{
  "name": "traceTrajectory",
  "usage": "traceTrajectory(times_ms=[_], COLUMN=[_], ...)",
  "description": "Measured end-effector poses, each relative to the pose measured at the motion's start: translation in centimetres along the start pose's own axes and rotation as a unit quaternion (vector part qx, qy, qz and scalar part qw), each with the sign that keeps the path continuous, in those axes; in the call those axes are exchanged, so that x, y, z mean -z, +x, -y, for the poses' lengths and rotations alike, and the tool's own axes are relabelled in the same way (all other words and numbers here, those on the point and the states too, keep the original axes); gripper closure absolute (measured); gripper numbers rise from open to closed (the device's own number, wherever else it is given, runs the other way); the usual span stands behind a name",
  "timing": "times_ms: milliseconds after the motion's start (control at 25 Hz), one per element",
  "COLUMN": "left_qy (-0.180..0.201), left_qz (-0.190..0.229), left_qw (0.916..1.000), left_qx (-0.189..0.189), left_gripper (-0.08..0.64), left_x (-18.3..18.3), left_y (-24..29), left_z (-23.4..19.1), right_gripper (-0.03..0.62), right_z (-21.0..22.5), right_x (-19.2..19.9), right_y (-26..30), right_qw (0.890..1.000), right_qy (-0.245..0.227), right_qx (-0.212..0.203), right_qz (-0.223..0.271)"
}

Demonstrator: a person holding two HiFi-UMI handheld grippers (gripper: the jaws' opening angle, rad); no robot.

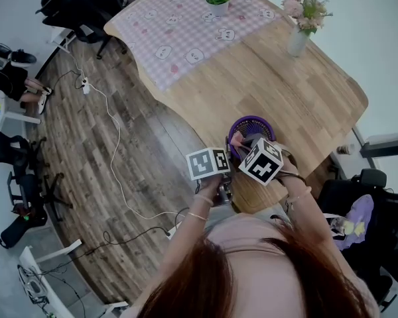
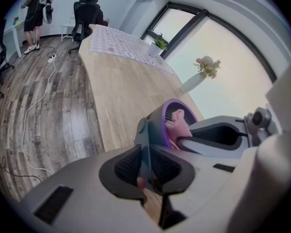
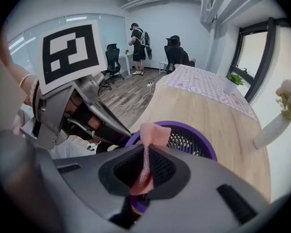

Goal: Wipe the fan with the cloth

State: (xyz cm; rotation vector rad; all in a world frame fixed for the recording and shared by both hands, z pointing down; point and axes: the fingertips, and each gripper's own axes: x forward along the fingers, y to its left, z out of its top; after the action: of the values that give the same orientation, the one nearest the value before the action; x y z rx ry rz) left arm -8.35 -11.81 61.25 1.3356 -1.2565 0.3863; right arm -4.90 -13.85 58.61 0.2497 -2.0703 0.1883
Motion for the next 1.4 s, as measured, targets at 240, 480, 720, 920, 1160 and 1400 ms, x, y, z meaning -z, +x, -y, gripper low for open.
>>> traceTrajectory(times_ms=[240,480,720,920,1160,1400], left_qy=[0.025,0.046,0.047,0.046,0.044,0.037], left_qz=[-0.003,-0.006,-0.008,-0.009,-0.008,-0.004], left_qw=[0.9997,0.9989,0.9988,0.9987,0.9988,0.9991], left_qx=[-0.003,-0.009,-0.01,-0.017,-0.021,-0.023], left_gripper=[0.511,0.512,0.512,0.512,0.512,0.512], left_x=[-0.1,-0.1,0.0,0.1,0.2,0.2], left_y=[0.1,0.0,0.0,0.1,0.1,0.1], left_z=[0.2,0.2,0.3,0.6,0.6,0.6], right_gripper=[0.569,0.569,0.569,0.569,0.569,0.568], right_z=[-0.3,0.4,1.3,2.2,3.7,4.9], right_x=[-0.4,-1.2,-1.7,-1.8,-2.0,-2.0], right_y=[1.1,1.4,1.7,1.8,1.8,1.7], right_qw=[1.0,0.999,0.999,0.999,0.998,0.995], right_qy=[-0.003,0.011,0.021,0.031,0.063,0.096], right_qx=[-0.02,-0.03,-0.022,-0.012,0.009,0.037], right_qz=[-0.022,-0.024,-0.02,-0.017,-0.005,0.0])
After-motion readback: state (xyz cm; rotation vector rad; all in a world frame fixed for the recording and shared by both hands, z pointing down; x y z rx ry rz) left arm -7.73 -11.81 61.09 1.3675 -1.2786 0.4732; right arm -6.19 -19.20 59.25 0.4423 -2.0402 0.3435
